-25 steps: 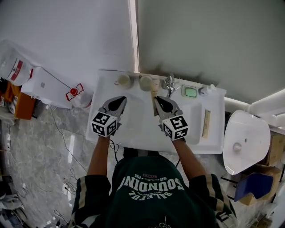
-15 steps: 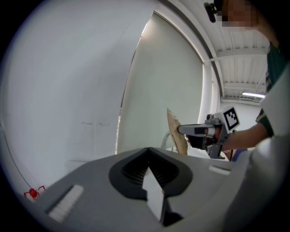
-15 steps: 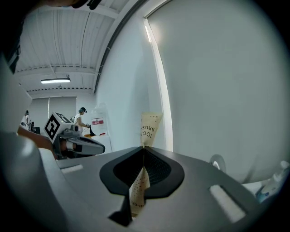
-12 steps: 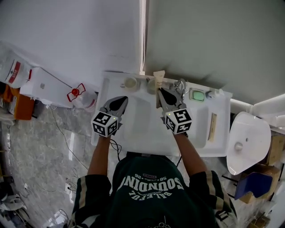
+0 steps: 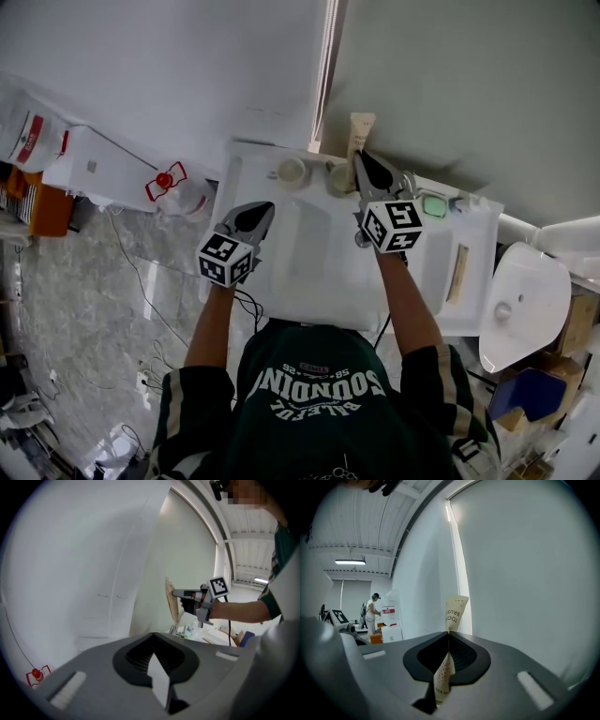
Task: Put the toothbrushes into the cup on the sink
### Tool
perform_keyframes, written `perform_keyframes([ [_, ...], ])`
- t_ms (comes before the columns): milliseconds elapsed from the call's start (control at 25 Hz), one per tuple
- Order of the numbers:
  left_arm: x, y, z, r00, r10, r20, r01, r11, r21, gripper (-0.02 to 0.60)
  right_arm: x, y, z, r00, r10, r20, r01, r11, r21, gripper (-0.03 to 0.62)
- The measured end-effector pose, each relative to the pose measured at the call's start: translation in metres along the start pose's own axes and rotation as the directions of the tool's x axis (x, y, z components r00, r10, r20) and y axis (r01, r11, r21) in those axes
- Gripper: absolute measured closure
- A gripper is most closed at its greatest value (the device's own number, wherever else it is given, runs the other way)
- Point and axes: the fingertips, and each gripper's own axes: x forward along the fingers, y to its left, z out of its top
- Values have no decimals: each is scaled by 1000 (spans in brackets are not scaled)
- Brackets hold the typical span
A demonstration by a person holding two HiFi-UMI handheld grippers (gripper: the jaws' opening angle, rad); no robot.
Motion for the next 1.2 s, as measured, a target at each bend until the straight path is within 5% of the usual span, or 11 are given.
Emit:
perform_keyframes([
  [1200, -34, 50, -41, 993, 46, -107, -50, 998, -34, 531, 58, -43, -127, 965, -176, -193, 182, 983, 13, 585],
])
